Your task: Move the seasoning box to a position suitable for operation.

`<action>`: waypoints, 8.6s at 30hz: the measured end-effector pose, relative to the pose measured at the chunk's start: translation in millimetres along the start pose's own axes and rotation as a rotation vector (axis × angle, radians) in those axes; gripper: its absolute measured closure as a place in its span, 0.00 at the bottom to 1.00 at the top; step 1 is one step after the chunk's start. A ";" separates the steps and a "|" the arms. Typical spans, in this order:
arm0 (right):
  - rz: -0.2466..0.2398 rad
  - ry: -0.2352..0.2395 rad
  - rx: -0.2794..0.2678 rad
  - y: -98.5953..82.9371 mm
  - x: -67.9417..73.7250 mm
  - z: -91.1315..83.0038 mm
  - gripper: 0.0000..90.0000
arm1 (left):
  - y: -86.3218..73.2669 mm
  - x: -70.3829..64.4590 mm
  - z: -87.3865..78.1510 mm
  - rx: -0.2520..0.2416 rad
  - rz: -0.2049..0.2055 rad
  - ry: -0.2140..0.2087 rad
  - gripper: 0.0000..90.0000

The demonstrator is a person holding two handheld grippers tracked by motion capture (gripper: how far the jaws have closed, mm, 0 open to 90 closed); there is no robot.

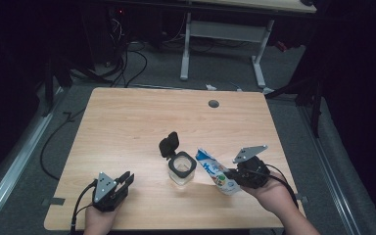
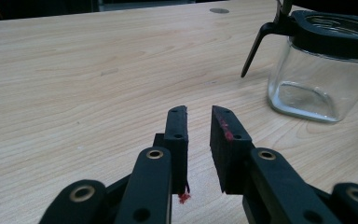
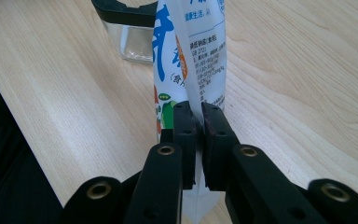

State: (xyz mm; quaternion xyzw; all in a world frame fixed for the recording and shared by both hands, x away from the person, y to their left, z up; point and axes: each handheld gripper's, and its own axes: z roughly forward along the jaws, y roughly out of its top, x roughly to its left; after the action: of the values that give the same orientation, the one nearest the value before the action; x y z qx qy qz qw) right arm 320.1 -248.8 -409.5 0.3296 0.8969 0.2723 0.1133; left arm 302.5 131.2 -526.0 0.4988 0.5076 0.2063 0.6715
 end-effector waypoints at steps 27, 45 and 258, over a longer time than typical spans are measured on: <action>-0.017 -0.002 0.082 13.1 2.0 -5.2 0.96 | -1.5 -2.6 -0.4 0.006 0.003 -0.009 0.86; -0.013 0.023 0.125 20.8 1.1 -10.2 0.96 | -1.1 -2.5 -0.9 0.008 0.005 -0.007 0.86; -0.061 0.079 0.380 132.3 35.7 8.9 1.00 | -87.5 -181.6 57.9 0.115 0.036 -0.313 0.60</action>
State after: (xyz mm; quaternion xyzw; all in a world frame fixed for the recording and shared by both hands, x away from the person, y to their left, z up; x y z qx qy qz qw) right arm 366.5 -137.9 -343.2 0.3069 0.9454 0.1074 0.0218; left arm 261.3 -74.3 -517.2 0.5714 0.3986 0.1086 0.7091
